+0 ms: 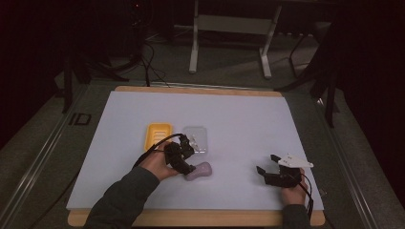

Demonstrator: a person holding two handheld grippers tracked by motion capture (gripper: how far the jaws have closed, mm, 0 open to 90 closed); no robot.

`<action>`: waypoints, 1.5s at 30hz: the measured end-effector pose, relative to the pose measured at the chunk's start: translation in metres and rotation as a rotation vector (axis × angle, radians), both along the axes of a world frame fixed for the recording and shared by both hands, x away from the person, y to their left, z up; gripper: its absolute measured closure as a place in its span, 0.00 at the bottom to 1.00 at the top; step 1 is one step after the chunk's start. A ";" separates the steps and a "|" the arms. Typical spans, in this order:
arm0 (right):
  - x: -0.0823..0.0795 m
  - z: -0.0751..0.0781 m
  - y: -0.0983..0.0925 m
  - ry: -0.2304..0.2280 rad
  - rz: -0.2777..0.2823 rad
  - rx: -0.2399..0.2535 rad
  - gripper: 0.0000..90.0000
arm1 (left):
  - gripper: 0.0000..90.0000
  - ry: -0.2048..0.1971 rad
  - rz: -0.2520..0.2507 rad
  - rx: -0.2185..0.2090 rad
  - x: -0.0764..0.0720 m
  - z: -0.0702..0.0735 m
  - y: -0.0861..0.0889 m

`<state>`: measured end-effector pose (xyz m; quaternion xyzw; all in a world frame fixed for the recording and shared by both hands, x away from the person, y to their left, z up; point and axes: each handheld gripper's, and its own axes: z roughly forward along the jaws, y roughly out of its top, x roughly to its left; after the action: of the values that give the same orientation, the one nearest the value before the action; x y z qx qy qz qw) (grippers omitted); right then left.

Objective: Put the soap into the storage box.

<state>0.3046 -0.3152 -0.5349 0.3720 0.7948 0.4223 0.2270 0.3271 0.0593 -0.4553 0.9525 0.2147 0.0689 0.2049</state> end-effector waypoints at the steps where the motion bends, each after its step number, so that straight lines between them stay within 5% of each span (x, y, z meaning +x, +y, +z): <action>1: 0.000 0.000 0.000 0.000 0.000 0.000 0.24 | 0.55 0.001 -0.001 0.002 0.000 0.000 -0.001; 19: 0.000 0.000 0.000 0.000 0.002 -0.003 0.24 | 0.51 0.033 -0.031 0.074 0.003 -0.005 -0.016; 45: 0.000 0.000 0.001 0.000 0.005 -0.007 0.24 | 0.44 0.063 -0.032 0.118 0.008 -0.016 -0.037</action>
<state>0.3044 -0.3144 -0.5350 0.3693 0.7972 0.4199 0.2275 0.3352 0.0223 -0.4713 0.9679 0.2013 0.0479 0.1425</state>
